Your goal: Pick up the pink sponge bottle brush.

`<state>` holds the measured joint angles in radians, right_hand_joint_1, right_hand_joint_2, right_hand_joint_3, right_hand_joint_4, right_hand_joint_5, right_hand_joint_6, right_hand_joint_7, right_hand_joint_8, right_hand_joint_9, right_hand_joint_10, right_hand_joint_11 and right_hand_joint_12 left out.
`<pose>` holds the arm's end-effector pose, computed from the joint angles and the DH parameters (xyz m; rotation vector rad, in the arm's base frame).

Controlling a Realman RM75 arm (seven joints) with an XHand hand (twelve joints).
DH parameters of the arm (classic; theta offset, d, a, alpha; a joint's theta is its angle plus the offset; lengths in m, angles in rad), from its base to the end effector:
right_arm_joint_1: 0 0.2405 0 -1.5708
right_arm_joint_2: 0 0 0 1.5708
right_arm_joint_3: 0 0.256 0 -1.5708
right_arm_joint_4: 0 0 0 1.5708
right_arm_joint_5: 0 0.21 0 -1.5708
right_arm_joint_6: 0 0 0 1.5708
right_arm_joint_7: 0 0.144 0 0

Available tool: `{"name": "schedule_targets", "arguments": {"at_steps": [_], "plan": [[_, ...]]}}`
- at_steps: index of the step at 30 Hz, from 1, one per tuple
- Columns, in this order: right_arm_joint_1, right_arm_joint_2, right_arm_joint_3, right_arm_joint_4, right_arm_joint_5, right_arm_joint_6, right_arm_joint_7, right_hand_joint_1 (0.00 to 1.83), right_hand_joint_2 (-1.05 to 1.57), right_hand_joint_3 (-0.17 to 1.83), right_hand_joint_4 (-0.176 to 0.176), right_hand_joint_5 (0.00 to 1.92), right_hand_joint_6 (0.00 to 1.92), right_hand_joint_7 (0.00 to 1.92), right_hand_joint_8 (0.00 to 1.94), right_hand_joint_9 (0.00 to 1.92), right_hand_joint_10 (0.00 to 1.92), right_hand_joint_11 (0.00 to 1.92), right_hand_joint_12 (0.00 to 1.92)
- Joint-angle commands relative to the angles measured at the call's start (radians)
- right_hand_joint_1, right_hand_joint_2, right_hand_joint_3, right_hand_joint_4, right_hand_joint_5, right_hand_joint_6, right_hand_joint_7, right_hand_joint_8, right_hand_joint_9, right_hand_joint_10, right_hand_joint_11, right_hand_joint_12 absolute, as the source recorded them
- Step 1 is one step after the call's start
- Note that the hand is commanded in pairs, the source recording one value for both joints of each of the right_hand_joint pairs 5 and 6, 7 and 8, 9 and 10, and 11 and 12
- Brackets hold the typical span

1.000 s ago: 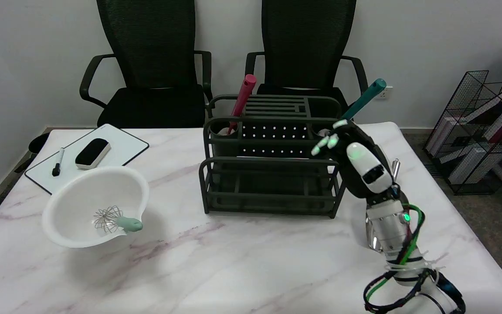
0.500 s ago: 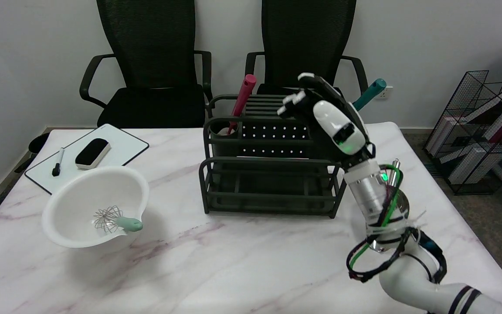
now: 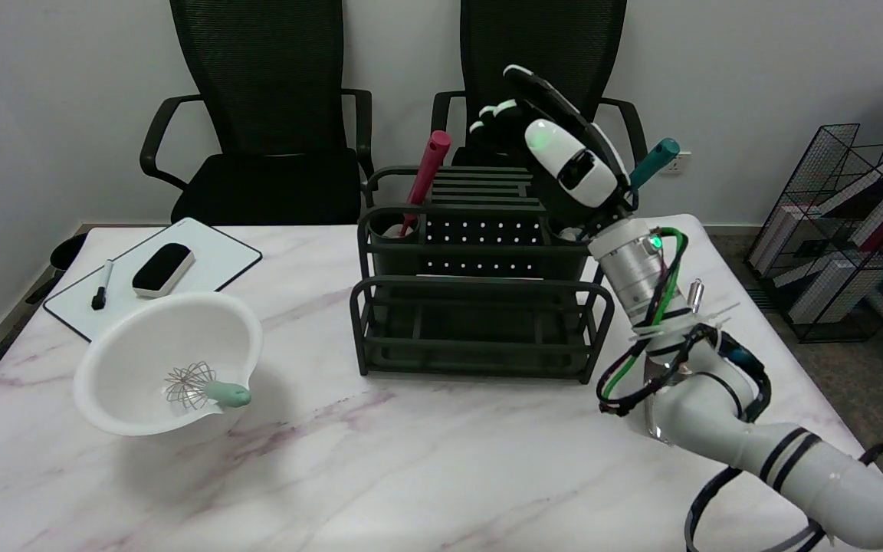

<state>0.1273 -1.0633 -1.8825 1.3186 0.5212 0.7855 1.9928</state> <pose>-0.1987 -0.3520 0.3165 1.5546 -1.4606 1.7954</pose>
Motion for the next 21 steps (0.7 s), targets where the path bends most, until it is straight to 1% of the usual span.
{"name": "schedule_targets", "arguments": {"at_steps": [1,7,13,21], "plan": [[0.229,0.009,-0.084,-0.22,0.004,-0.073,0.144,1.15,0.47,1.08,0.0,0.56,0.56,0.87,0.87,0.75,0.75,0.72,0.72],[0.264,-0.004,-0.084,-0.282,0.004,-0.073,0.153,1.15,0.46,1.08,0.0,0.54,0.54,0.88,0.88,0.76,0.76,0.71,0.71],[0.295,-0.013,-0.093,-0.337,0.004,-0.074,0.153,1.17,0.4,1.11,0.0,0.49,0.49,0.85,0.85,0.73,0.73,0.68,0.68],[0.342,-0.064,-0.143,-0.369,0.004,-0.083,0.153,1.18,0.39,1.12,0.0,0.48,0.48,0.84,0.84,0.73,0.73,0.63,0.63]]}}
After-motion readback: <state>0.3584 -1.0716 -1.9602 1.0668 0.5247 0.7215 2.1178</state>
